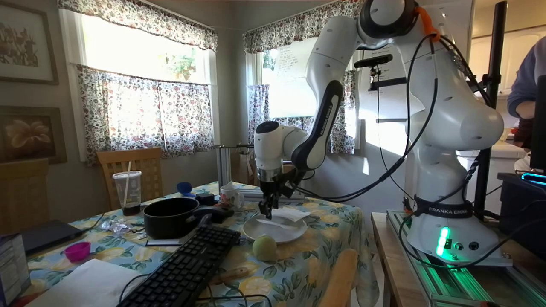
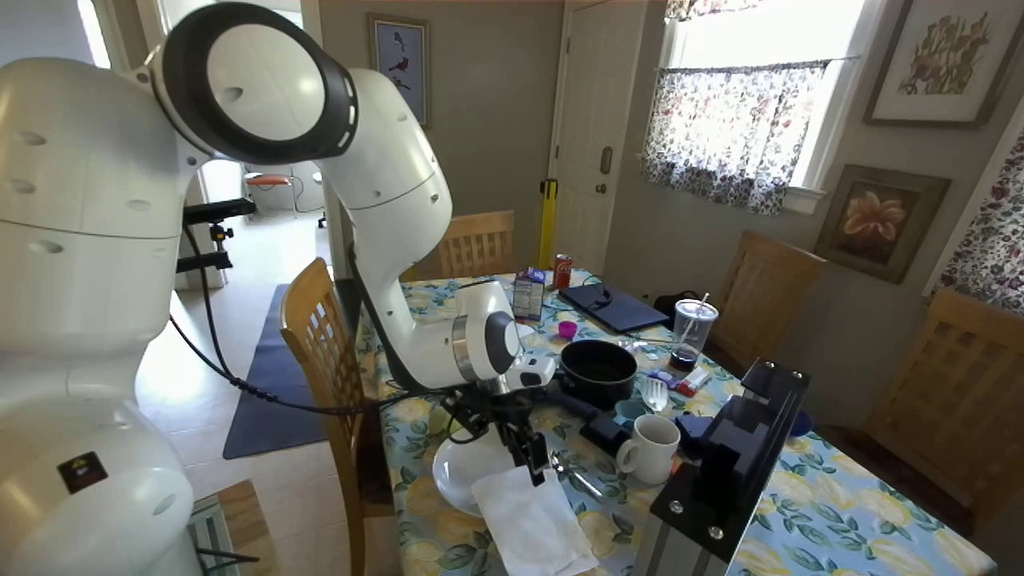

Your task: Use the paper towel to wipe the keyboard

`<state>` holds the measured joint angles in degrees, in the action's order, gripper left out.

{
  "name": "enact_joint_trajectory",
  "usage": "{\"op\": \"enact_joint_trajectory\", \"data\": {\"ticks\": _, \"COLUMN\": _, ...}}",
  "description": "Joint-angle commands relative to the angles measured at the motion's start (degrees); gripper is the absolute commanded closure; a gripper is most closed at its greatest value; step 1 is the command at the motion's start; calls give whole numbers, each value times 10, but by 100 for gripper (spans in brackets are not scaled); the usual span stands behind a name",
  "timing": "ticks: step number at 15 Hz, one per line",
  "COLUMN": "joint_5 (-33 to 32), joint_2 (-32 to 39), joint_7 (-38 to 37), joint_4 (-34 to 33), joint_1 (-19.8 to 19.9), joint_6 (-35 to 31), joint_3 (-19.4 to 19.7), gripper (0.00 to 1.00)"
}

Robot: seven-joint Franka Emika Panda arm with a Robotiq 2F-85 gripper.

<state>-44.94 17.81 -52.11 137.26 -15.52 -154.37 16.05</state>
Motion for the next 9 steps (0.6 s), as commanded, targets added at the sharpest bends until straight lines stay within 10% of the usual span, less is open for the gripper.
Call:
{"op": "enact_joint_trajectory", "data": {"ticks": 1, "joint_5": -23, "joint_2": -4, "joint_7": -23, "joint_4": -5, "joint_1": 21, "joint_6": 14, "joint_3": -21, "gripper": 57}}
{"op": "enact_joint_trajectory", "data": {"ticks": 9, "joint_5": -24, "joint_2": -11, "joint_7": -25, "joint_4": 0, "joint_1": 30, "joint_6": 10, "joint_3": -32, "gripper": 73}}
